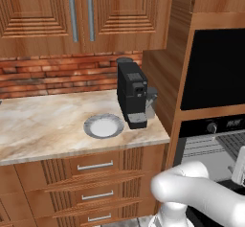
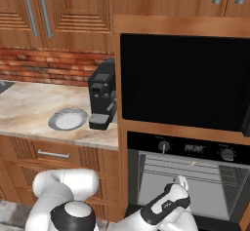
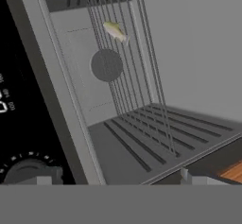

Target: Take the fish from the oven and place it on the plate on the counter.

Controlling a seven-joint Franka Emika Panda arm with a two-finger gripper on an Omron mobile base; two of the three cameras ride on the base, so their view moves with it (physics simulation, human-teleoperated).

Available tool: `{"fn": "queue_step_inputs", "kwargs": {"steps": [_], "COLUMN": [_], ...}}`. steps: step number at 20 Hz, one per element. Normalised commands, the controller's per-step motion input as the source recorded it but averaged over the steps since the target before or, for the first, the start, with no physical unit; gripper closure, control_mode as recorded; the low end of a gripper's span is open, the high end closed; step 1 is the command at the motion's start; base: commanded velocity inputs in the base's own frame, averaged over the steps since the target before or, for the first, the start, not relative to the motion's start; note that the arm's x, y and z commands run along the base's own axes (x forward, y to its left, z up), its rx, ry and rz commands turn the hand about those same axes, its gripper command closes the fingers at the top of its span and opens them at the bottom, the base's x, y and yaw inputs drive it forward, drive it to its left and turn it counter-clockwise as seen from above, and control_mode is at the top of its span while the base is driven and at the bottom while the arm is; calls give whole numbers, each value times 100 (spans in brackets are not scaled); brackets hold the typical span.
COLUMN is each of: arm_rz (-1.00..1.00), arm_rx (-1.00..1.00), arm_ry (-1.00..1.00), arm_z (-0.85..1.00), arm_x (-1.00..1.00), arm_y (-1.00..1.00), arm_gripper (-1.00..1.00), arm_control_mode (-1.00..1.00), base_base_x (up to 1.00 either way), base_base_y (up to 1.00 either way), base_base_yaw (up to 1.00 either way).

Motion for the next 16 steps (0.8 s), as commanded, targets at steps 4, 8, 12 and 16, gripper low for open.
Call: {"fn": "queue_step_inputs", "kwargs": {"steps": [4,8,12,16], "arm_rz": [0,0,0,0], "arm_rx": [2,2,2,2], "arm_ry": [0,2,2,2], "arm_z": [-30,-12,-22,-36], "arm_x": [36,57,52,27], "arm_y": [0,0,-2,-12], "arm_gripper": [-100,-100,-100,-100], "arm_control_mode": [-100,-100,-100,-100], "base_base_x": [0,0,0,0], "base_base_y": [0,0,0,0], "base_base_yaw": [0,0,0,0]}}
